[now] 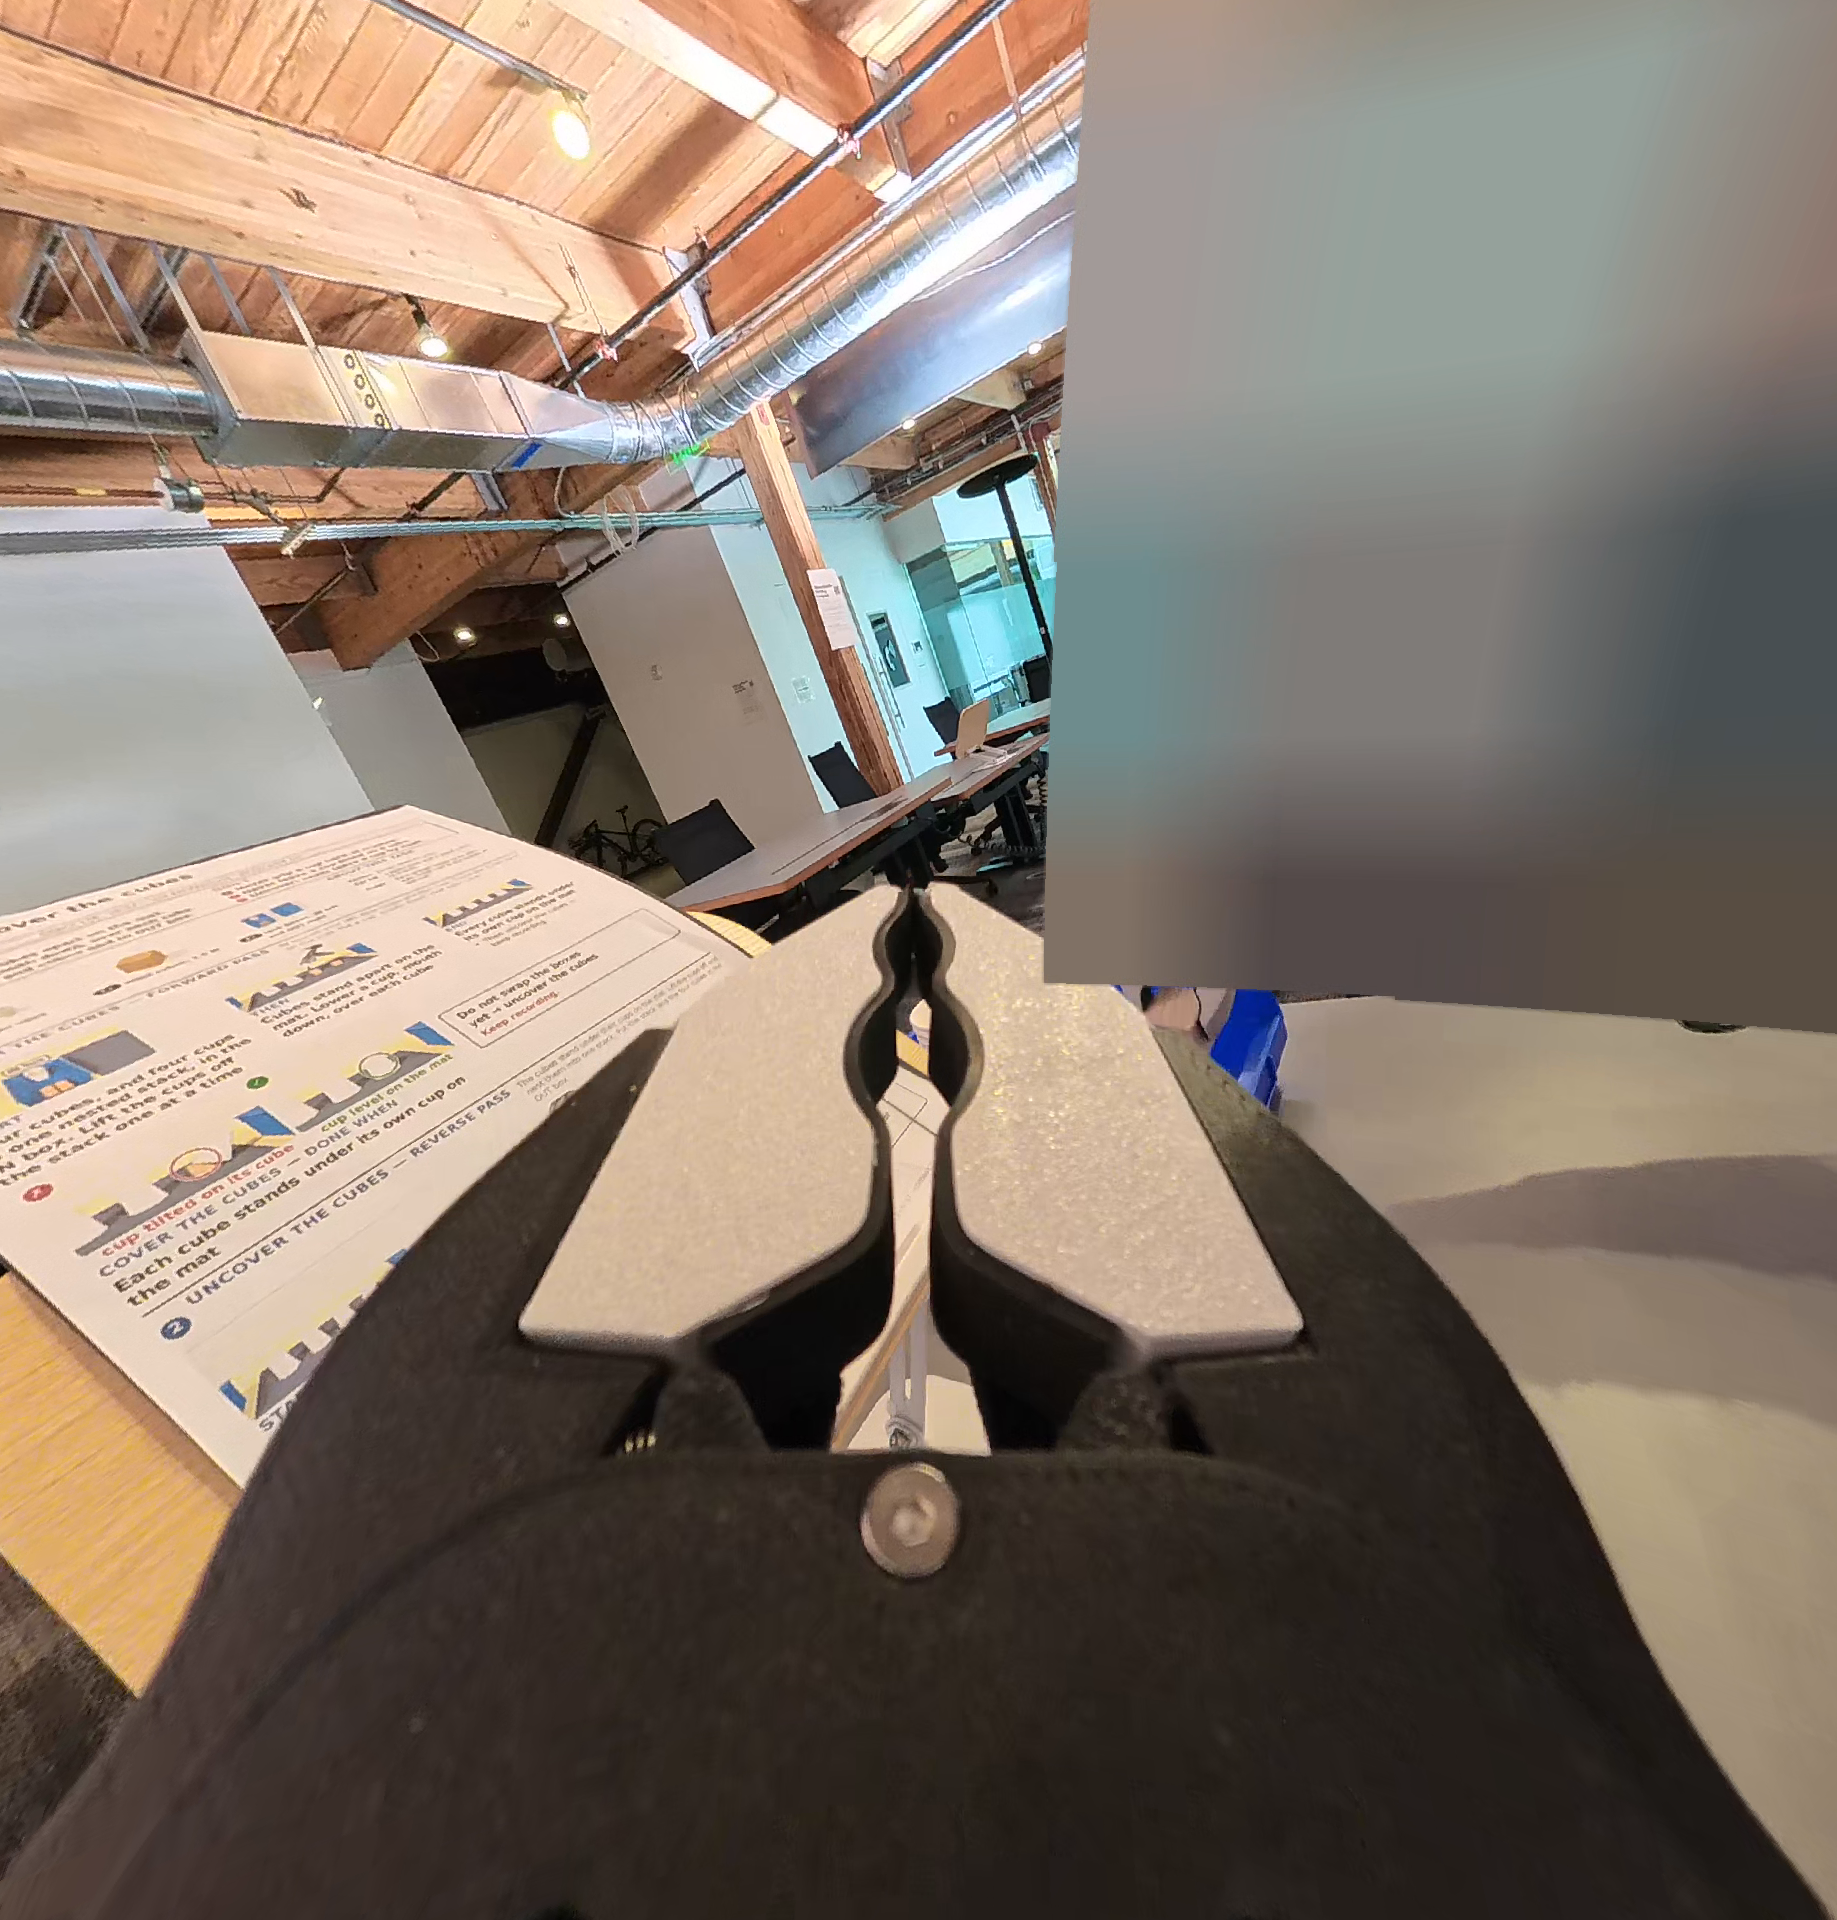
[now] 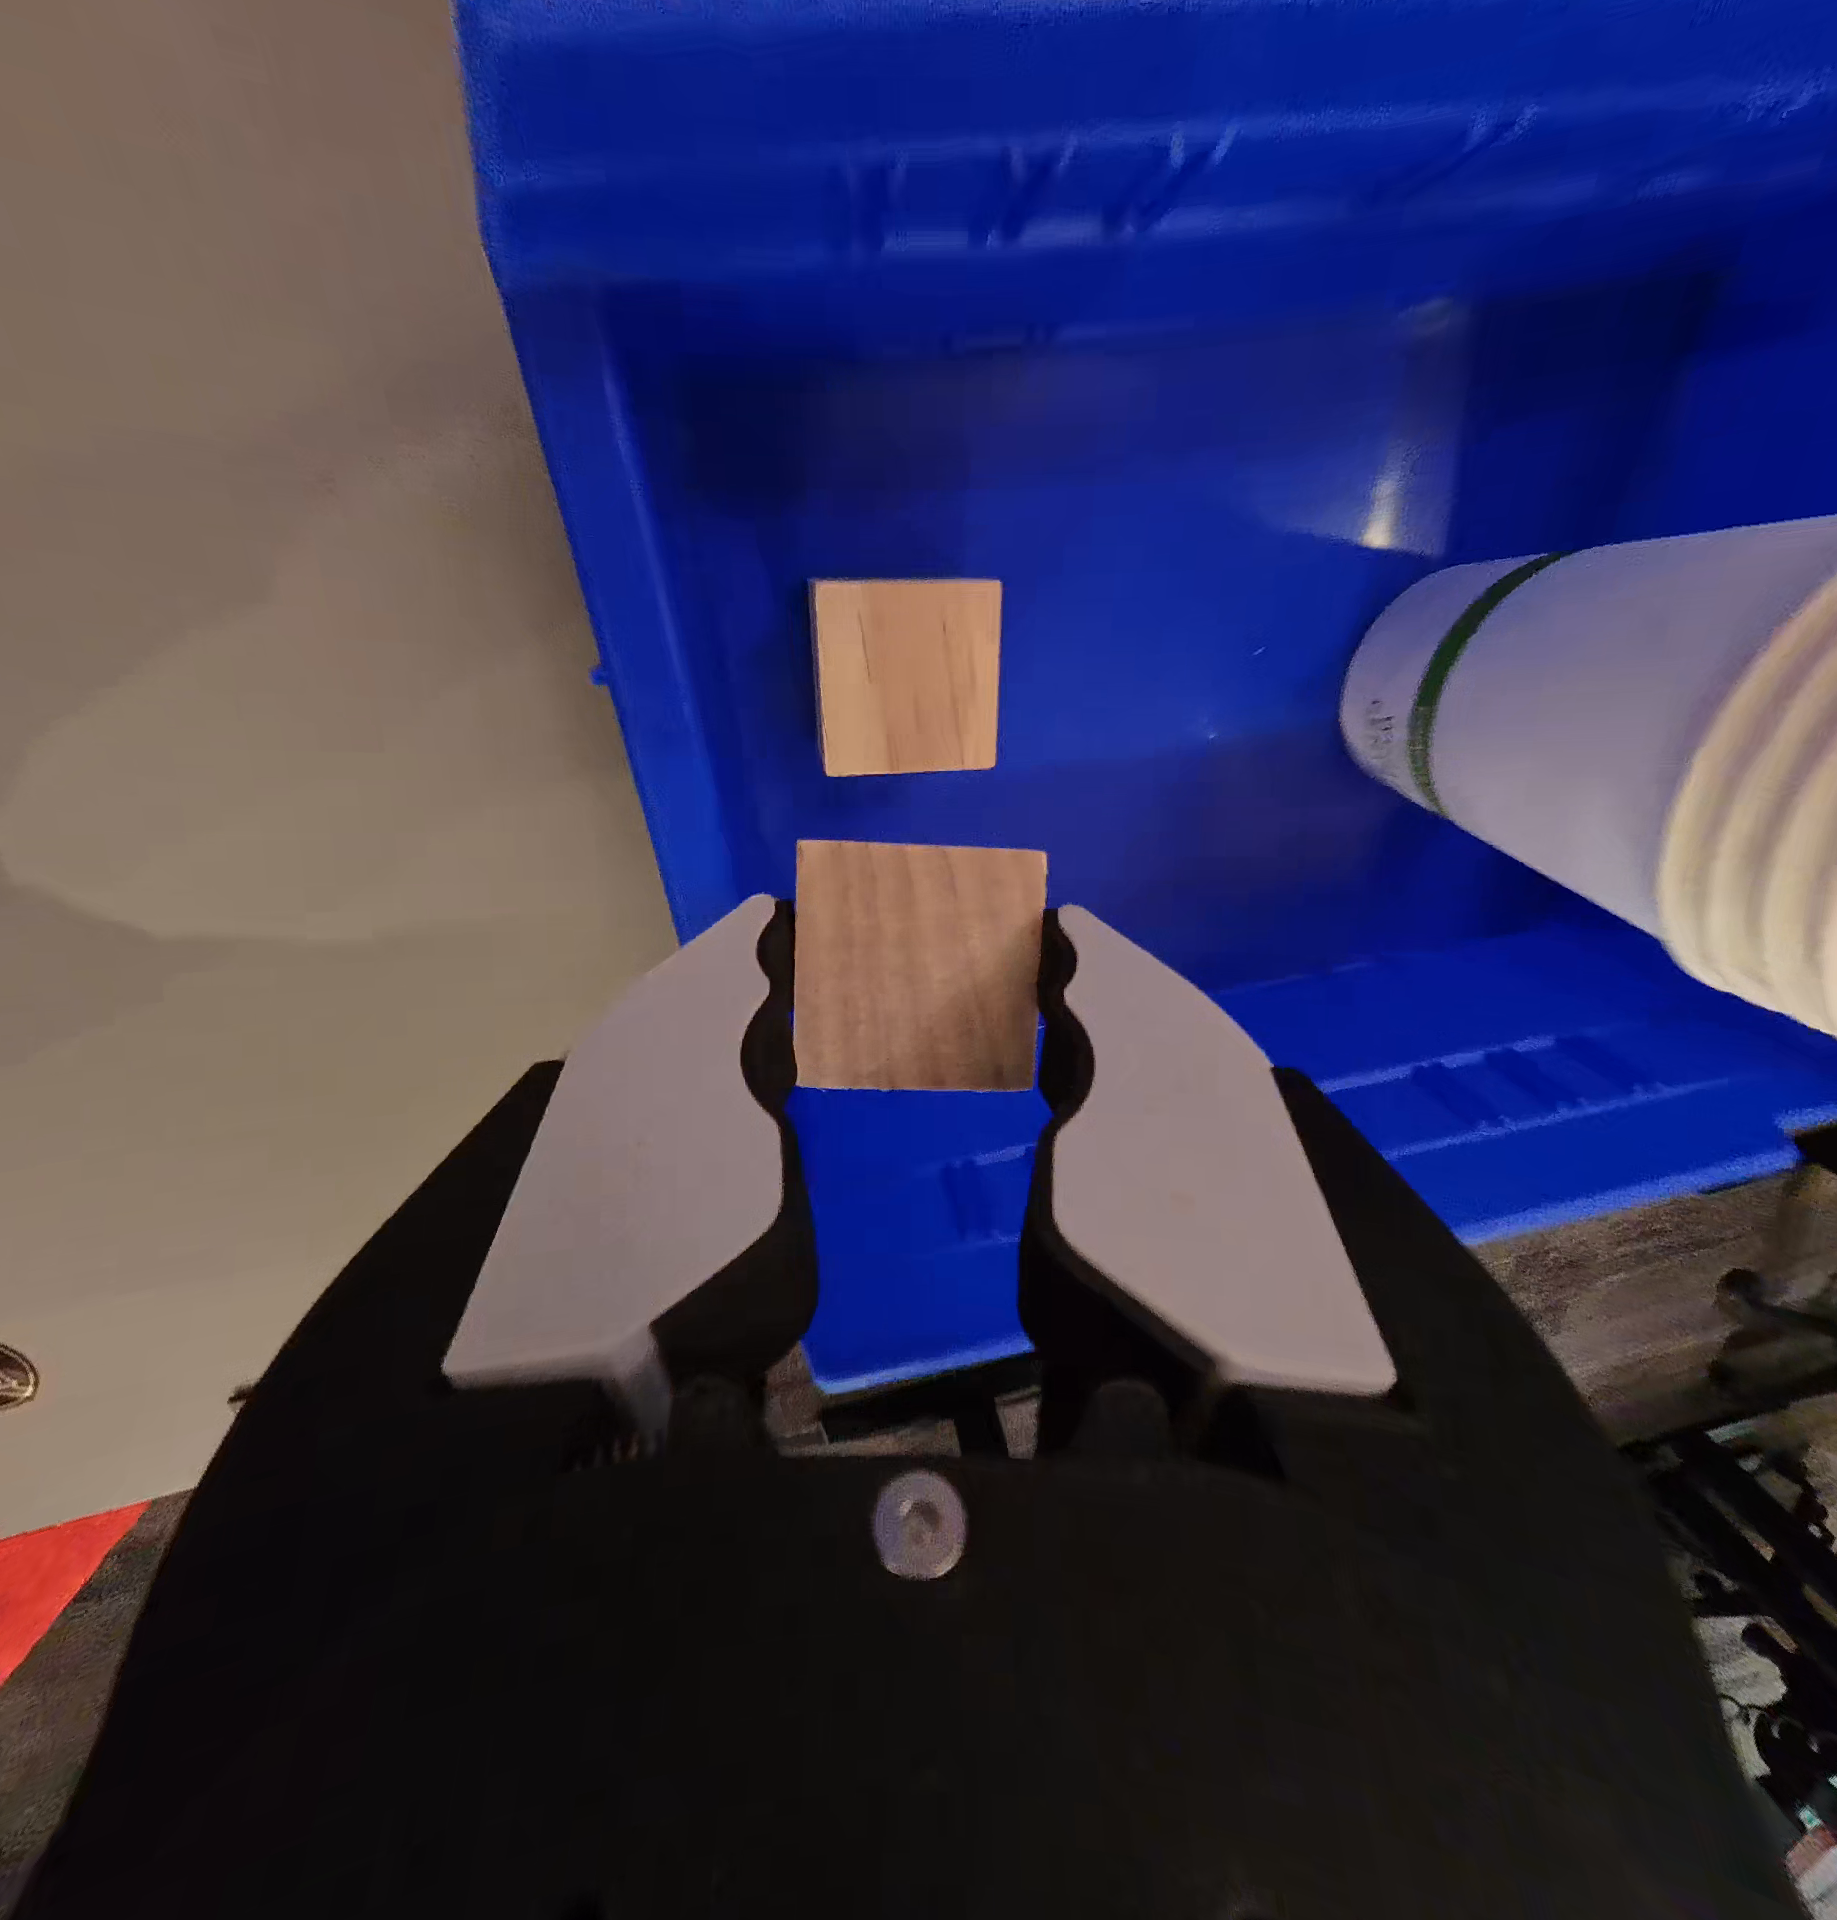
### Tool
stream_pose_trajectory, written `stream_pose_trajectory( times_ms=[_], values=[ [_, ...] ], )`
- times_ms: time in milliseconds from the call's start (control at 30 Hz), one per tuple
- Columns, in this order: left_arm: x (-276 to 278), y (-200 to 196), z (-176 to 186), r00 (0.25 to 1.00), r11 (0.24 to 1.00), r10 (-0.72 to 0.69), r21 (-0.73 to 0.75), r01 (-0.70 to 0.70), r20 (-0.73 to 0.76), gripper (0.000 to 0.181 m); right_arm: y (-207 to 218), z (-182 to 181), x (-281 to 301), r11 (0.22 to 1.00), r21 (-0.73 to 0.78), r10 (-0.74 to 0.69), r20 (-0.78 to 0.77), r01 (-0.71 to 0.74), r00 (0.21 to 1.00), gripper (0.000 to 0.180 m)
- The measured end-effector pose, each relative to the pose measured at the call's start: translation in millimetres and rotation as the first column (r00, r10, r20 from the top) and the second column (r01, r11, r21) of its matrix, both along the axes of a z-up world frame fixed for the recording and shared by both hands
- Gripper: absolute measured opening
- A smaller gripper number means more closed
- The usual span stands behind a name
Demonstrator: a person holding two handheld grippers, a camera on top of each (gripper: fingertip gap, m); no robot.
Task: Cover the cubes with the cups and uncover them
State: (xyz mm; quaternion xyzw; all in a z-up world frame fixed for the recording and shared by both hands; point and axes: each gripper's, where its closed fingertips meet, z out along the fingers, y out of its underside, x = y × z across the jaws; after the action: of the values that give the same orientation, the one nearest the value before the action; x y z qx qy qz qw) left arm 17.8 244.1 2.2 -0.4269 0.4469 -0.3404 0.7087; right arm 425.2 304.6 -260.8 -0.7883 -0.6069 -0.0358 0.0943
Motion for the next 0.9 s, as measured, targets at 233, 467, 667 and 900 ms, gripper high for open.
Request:
stream_pose_trajectory(
  times_ms=[233, 467, 667, 900],
  values=[
    [0.5, 6.5, -4.7, 1.0, 1.0, 0.008, -0.013, -0.009, -0.008, 0.0, 6.4, -39.8, 10.9, 0.995, -0.094, 0.035, 0.143, -0.022, 0.989, 0.045],
    [2.1, 9.1, -7.4, 1.0, 1.0, 0.012, -0.017, -0.013, -0.017, 0.0, 8.3, -61.0, 20.4, 0.986, -0.165, 0.058, 0.224, -0.021, 0.973, 0.045],
    [3.5, 9.7, -8.8, 1.0, 1.0, 0.01, -0.02, -0.011, -0.022, 0.0, 7.0, -62.2, 25.3, 0.984, -0.18, 0.044, 0.256, 0.003, 0.966, 0.051],
    [4.2, 8.2, -8.3, 1.0, 1.0, 0.011, -0.015, -0.011, -0.026, 0.0, 11.7, -37.0, 36.3, 0.995, -0.089, -0.021, 0.311, 0.052, 0.95, 0.065]
  ],
)
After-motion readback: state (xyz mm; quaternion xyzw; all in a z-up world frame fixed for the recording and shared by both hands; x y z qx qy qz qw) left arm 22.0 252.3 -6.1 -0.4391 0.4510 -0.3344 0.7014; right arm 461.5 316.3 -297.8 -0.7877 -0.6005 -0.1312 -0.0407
